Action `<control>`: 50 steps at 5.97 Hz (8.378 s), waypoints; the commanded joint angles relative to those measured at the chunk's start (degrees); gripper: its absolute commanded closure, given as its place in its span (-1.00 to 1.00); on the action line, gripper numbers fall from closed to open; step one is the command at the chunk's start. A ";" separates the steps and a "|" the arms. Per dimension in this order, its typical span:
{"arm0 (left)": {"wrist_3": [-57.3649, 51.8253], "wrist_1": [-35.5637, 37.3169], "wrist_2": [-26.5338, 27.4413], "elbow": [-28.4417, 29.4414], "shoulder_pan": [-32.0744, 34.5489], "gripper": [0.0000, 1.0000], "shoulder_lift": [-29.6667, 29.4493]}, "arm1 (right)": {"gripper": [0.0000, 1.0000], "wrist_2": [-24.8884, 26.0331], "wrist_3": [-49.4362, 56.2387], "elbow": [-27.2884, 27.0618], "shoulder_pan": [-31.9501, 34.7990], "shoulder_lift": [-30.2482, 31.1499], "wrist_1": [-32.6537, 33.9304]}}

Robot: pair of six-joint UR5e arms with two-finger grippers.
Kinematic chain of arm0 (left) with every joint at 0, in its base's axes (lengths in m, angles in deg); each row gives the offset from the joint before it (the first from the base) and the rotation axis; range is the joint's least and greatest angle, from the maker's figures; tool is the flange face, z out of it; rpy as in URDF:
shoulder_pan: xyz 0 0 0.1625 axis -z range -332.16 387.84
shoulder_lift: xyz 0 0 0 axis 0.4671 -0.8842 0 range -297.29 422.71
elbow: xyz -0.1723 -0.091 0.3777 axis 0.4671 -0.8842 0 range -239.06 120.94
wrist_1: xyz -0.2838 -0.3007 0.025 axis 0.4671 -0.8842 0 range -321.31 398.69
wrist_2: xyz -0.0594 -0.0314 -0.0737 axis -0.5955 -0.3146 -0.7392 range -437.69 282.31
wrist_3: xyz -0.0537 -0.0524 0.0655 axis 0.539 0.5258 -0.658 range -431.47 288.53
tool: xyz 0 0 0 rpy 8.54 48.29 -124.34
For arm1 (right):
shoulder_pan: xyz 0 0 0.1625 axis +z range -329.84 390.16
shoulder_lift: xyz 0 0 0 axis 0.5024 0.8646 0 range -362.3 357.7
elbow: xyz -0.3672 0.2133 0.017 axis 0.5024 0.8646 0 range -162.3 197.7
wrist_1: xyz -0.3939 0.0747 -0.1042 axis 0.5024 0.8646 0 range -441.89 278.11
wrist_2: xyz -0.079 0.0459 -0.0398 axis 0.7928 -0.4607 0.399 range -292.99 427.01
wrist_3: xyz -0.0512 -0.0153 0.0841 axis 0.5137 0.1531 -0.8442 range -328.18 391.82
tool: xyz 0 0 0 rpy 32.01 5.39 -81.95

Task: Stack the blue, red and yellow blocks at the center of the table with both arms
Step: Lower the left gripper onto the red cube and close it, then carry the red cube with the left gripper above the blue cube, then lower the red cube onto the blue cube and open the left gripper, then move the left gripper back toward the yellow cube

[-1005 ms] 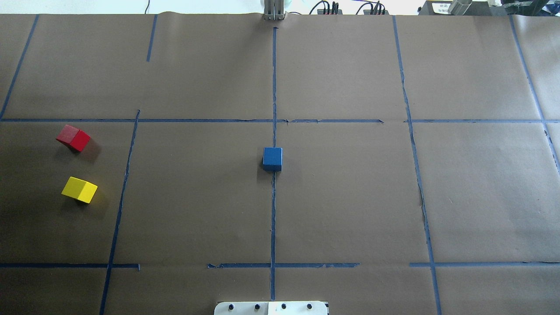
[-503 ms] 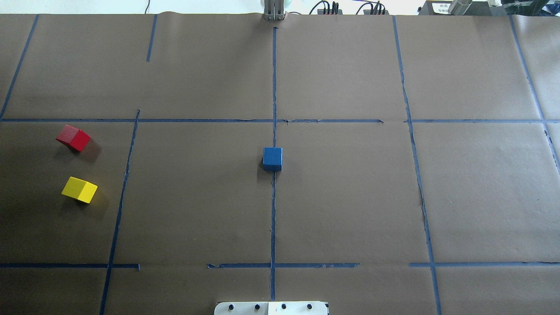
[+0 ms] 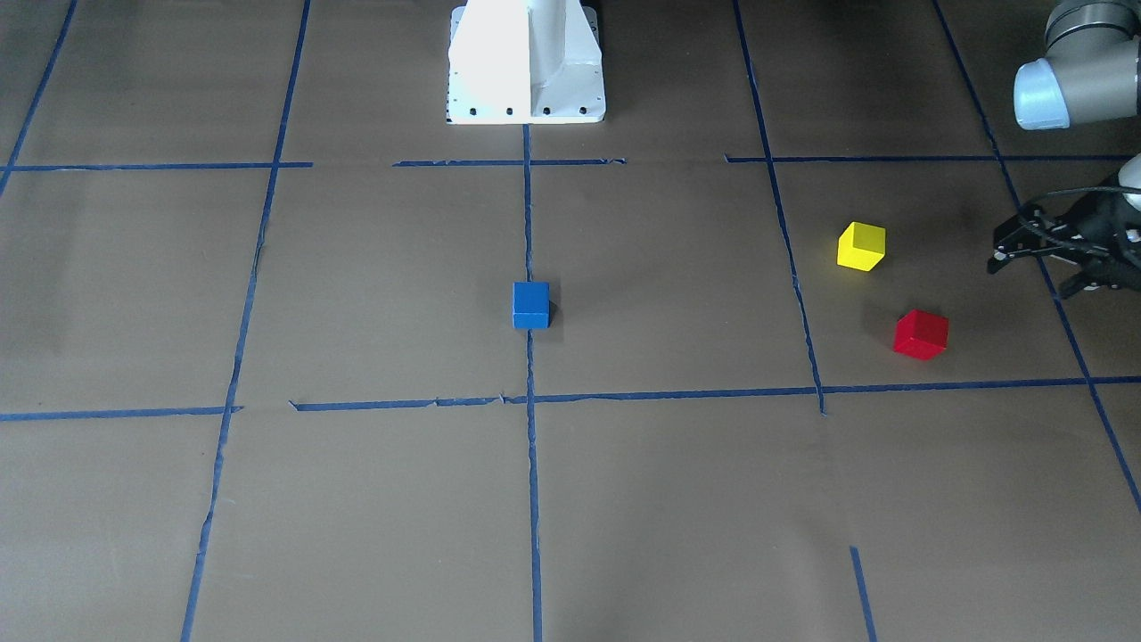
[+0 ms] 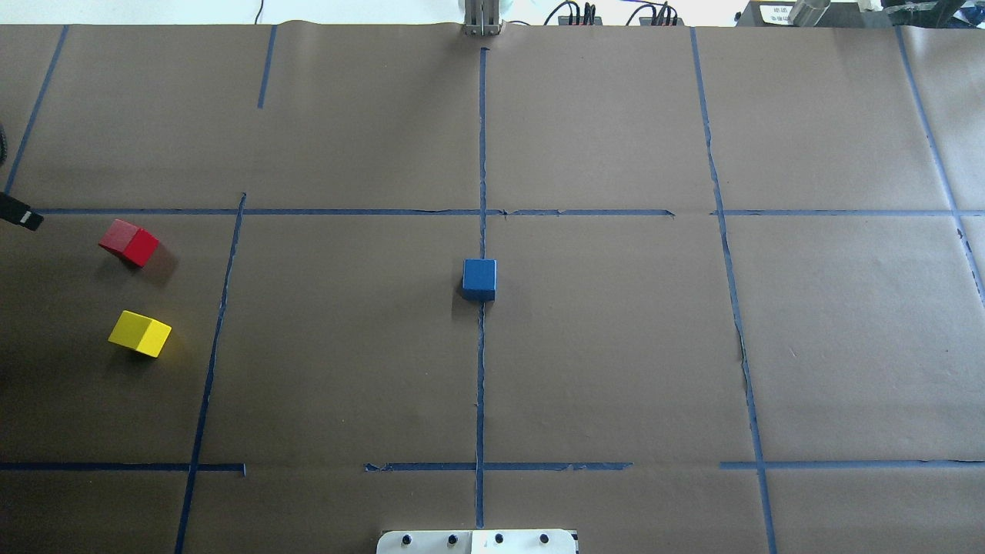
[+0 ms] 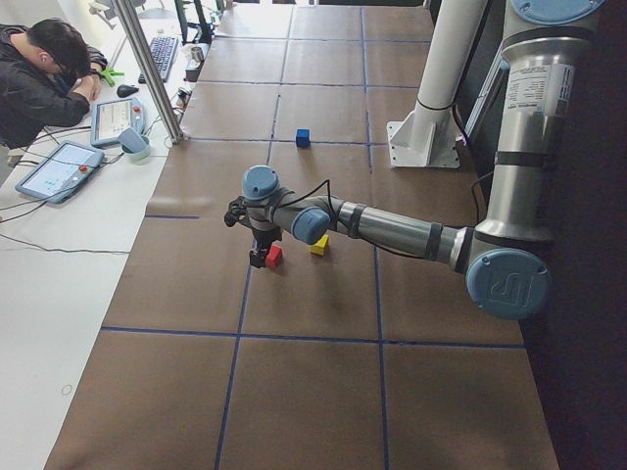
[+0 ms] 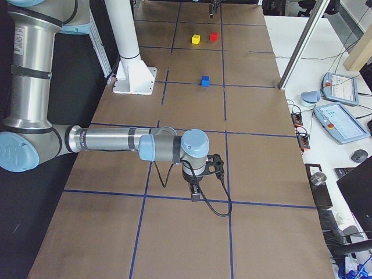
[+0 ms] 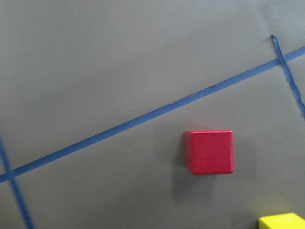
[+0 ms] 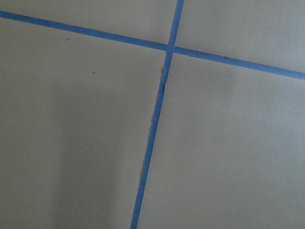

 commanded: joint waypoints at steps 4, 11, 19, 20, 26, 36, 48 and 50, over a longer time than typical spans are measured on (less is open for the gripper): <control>13.60 -12.71 8.36 8.30 -11.09 -1.00 -3.73 | -1.00 -0.01 0.05 0.06 0.00 0.22 -0.08; 13.42 -12.71 8.88 12.17 -11.09 -0.10 -6.90 | -1.00 -0.01 0.05 0.24 0.00 0.31 -0.08; 38.78 2.42 11.76 2.80 -19.67 0.04 -24.35 | -1.00 -0.01 0.05 0.15 0.00 0.22 -0.08; 42.21 12.85 17.18 -0.71 -24.66 0.04 -29.01 | -1.00 0.08 -0.03 0.24 0.00 0.22 -0.08; 55.08 22.10 30.94 11.29 -38.07 0.04 -49.53 | -1.00 0.17 -0.03 0.41 0.00 0.31 -0.08; 55.61 19.83 31.03 13.40 -38.51 0.02 -50.06 | -1.00 0.26 0.05 0.41 0.00 0.31 -0.08; 50.00 19.02 24.84 13.76 -32.31 -0.99 -50.32 | -1.00 0.26 0.05 0.33 0.00 0.31 -0.08; 38.72 19.20 11.67 6.70 -22.83 -0.99 -41.60 | -1.00 0.26 0.05 0.33 0.00 0.31 -0.08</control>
